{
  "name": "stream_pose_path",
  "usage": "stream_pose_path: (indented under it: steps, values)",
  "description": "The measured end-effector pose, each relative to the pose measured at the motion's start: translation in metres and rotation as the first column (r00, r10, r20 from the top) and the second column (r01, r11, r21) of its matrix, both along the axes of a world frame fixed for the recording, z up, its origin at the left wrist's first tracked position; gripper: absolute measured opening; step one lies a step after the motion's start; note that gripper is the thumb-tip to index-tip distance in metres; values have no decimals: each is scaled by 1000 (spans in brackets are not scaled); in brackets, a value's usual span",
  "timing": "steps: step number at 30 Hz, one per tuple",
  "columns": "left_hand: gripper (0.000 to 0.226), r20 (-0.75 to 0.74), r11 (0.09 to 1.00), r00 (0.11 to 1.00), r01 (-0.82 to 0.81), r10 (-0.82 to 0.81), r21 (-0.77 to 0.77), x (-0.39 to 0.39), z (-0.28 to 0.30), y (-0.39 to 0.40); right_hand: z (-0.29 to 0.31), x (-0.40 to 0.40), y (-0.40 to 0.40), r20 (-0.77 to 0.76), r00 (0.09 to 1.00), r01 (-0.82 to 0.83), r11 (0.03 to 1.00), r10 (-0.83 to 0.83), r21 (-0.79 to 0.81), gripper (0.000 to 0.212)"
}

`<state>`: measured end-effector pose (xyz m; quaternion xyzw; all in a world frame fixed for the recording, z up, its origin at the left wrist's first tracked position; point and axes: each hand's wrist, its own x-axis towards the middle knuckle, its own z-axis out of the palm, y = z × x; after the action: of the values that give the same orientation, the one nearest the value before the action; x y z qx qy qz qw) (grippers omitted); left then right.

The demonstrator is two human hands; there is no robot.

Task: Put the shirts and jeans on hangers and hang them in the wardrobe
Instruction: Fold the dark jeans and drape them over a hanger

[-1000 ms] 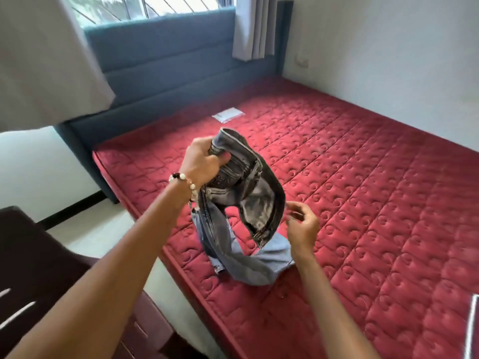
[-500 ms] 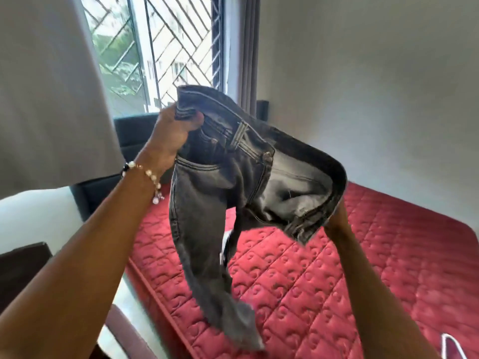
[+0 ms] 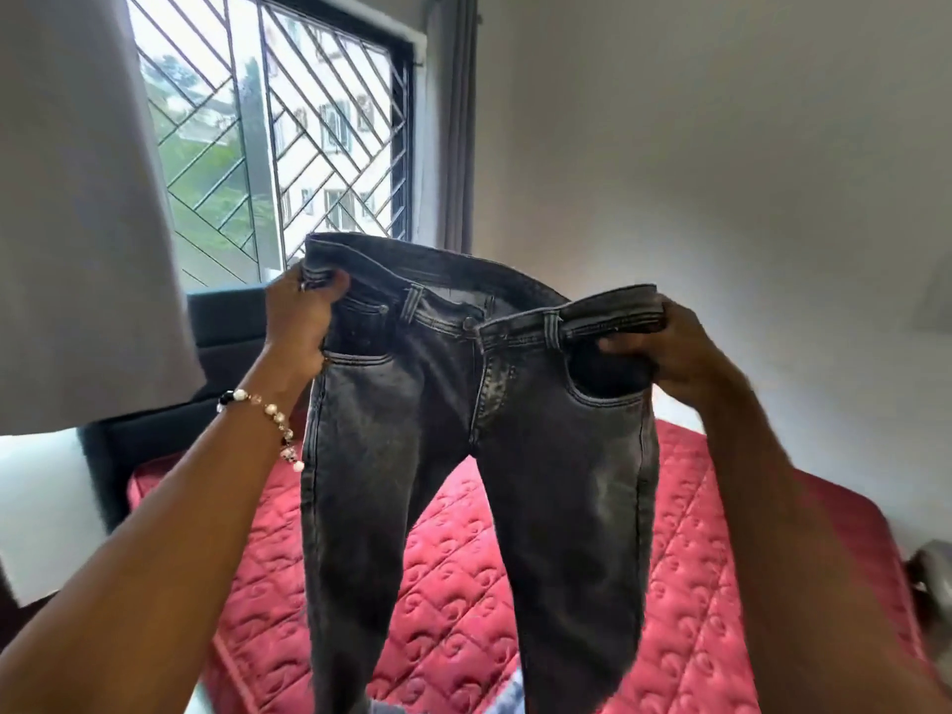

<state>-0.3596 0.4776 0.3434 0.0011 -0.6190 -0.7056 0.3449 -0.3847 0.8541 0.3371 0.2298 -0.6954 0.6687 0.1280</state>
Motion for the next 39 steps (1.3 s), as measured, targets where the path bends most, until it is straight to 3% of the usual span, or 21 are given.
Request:
stream_pose_path:
  steps: [1, 3, 4, 6, 7, 9, 11, 14, 17, 20, 23, 27, 29, 32, 34, 36, 37, 39]
  values:
    - [15, 0, 1000, 1000, 2, -2, 8, 1, 1, 2, 4, 7, 13, 41, 990, -131, 991, 132, -33, 51]
    - [13, 24, 999, 1000, 15, -16, 29, -3, 0, 1, 7, 16, 32, 73, 975, -206, 976, 211, -74, 49]
    - [11, 46, 999, 999, 16, -18, 42, -3, -1, 3, 4, 13, 38, 88, 985, -142, 985, 151, -102, 50]
    - [10, 144, 998, 987, -68, 68, -1, -6, -3, 12, -5, -2, 33, 123, 983, 155, 977, -138, -149, 43]
    - [18, 207, 981, 962, -159, 180, -114, -4, -4, 21, -9, -8, 26, 141, 932, 351, 928, -334, -124, 40]
    - [33, 263, 867, 857, -333, 442, -371, 2, -6, 47, -14, -14, 4, 164, 727, 673, 739, -667, 20, 48]
    - [39, 269, 826, 815, -383, 513, -413, 10, -7, 72, -17, -6, -21, 192, 611, 775, 630, -768, 52, 51]
    - [37, 315, 839, 797, -395, 515, -373, 11, -4, 99, -17, 6, -54, 154, 660, 742, 670, -735, 19, 48]
    - [23, 290, 904, 874, -302, 389, -304, 9, 4, 120, -15, 15, -82, 90, 758, 649, 761, -646, -10, 36]
    - [16, 281, 962, 951, -54, 131, -267, 11, 6, 147, -10, 28, -109, 50, 880, 474, 880, -472, -27, 34]
    - [27, 302, 966, 953, 92, -15, -241, 9, 5, 156, -8, 34, -120, 1, 962, 272, 956, -274, 106, 31]
    - [32, 287, 947, 937, 261, -201, -189, 11, 11, 147, -12, 34, -113, -66, 991, -103, 984, 113, 145, 50]
    - [33, 285, 896, 894, 405, -345, -184, 15, 14, 148, -10, 34, -113, -149, 983, -69, 972, 105, 223, 51]
    - [16, 298, 780, 812, 573, -501, -252, 22, 16, 140, -6, 28, -108, -232, 968, 150, 963, -97, 225, 53]
    - [21, 252, 738, 894, 448, -370, -505, 22, 21, 131, -6, 21, -99, -256, 948, 250, 941, -189, 229, 51]
    - [39, 28, 669, 997, 72, -76, -740, 21, 27, 130, -1, 14, -93, -317, 916, 335, 903, -246, 268, 48]
    - [52, -138, 585, 990, -112, 0, -803, 20, 31, 132, 3, 12, -91, -355, 902, 349, 898, -245, 268, 44]
    - [79, -291, 398, 952, -233, -93, -887, 14, 38, 135, 13, 12, -91, -412, 889, 316, 920, -201, 231, 44]
